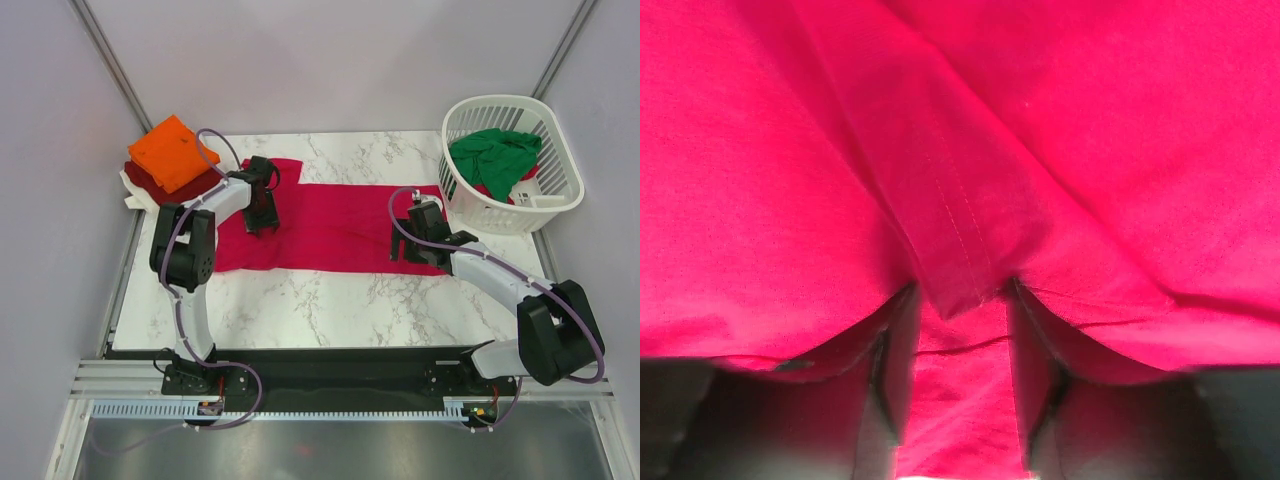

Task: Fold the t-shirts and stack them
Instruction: Fold the tshirt

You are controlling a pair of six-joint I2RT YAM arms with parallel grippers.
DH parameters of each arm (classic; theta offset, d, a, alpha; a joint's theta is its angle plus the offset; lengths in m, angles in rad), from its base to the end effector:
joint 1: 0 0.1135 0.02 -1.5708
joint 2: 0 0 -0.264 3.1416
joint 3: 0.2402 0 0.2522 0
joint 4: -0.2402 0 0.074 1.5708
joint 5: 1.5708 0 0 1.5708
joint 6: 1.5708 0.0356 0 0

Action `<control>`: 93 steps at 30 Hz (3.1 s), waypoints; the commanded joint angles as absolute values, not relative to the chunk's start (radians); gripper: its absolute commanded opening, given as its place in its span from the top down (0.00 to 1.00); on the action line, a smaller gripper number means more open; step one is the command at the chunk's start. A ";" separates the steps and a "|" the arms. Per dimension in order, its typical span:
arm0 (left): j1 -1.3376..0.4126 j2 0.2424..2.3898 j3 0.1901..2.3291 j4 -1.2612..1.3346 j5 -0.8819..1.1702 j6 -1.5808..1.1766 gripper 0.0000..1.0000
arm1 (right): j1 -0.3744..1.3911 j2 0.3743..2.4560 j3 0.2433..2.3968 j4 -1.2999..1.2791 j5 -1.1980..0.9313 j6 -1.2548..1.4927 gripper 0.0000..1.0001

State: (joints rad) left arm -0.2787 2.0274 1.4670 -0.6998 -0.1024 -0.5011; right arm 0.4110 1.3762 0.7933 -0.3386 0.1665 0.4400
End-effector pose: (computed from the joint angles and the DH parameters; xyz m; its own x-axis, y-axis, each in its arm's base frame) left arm 0.3944 -0.1091 0.1669 -0.9199 -0.2338 -0.3148 -0.2261 0.9722 -0.0615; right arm 0.2521 0.1034 0.2009 -0.7893 0.1142 -0.6033 0.0377 0.9897 0.1381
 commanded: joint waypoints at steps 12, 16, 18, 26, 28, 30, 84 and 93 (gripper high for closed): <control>-0.275 2.014 1.562 -0.667 -0.268 -0.482 0.69 | 0.417 1.388 0.805 -0.336 0.192 0.428 0.11; -0.276 2.020 1.574 -0.670 -0.270 -0.477 0.79 | 0.419 1.394 0.807 -0.336 0.192 0.428 0.11; -0.275 2.040 1.600 -0.673 -0.264 -0.472 0.83 | 0.419 1.394 0.805 -0.337 0.192 0.428 0.10; -0.276 2.189 1.892 -0.706 -0.180 -0.443 0.70 | 0.419 1.393 0.811 -0.342 0.201 0.428 0.11; -0.276 2.242 1.960 -0.721 -0.152 -0.428 0.35 | 0.420 1.388 0.830 -0.359 0.204 0.425 0.09; -0.276 2.275 2.061 -0.777 -0.140 -0.425 0.27 | 0.420 1.378 0.851 -0.373 0.222 0.425 0.08; -0.322 1.496 1.227 -0.865 -0.442 -0.344 0.30 | 0.299 1.483 0.962 -0.419 0.439 0.505 1.00; -0.331 1.497 1.221 -0.865 -0.442 -0.344 0.30 | 0.244 1.620 1.080 -0.446 0.558 0.554 1.00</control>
State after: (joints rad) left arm -0.3233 1.5013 1.2217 -0.8864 -0.4171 -0.3714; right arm 0.2790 1.5631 1.0290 -0.4187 0.4751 0.5224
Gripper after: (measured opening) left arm 0.706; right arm 0.018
